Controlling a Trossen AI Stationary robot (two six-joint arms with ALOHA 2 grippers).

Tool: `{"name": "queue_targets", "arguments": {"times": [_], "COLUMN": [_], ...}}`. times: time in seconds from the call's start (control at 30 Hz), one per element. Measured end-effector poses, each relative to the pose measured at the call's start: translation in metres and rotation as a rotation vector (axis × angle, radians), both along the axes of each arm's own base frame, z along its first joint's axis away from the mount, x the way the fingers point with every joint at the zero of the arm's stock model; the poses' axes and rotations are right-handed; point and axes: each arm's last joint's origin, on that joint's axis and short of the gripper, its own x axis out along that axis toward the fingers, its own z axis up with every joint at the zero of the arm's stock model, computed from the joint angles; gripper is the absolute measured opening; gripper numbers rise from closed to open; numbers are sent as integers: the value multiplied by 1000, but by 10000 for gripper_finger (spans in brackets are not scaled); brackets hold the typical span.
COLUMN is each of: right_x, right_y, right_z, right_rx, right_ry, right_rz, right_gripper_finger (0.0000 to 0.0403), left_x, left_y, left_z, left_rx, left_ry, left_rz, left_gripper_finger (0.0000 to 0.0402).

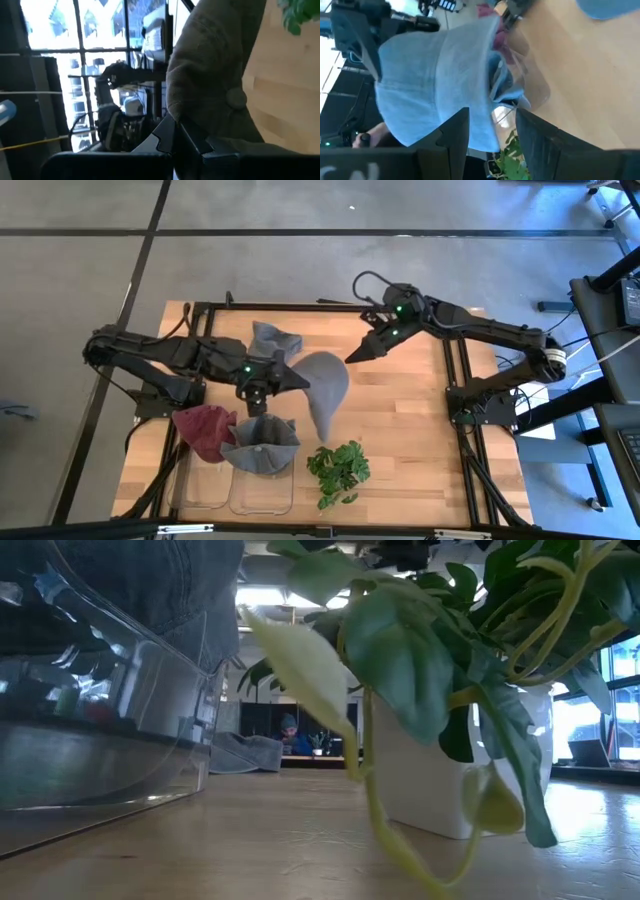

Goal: Pick & Place hat
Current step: Put the gray cap into the right transparent bin

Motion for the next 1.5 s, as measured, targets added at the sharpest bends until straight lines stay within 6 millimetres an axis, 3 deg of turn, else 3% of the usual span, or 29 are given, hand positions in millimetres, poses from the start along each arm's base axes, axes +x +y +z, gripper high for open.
{"name": "queue_targets", "arguments": {"times": [0.17, 0.33, 0.53, 0.6, 1.1, 1.5], "right_x": [18, 22, 23, 23, 24, 25], "right_y": [7, 7, 8, 8, 17, 21], "right_z": [-6, 0, 1, 1, 1, 1], "right_rx": [-41, -79, -115, -129, -123, -88], "right_ry": [-55, -152, -191, -202, -200, -193], "right_rz": [36, 74, 126, 138, 161, 184], "right_gripper_finger": [162, 146, 32, 13, 32, 108], "left_x": [0, -1, -1, -1, 3, 16], "left_y": [-3, -6, -6, -6, -7, -8], "left_z": [0, 0, 0, 0, 2, -7], "left_rx": [3, -15, -32, -31, 3, 63], "left_ry": [-1, -1, 1, 1, -45, -19], "left_rz": [1, -8, -5, -7, 8, 57], "left_gripper_finger": [4, 4, 6, 6, 6, 6]}}
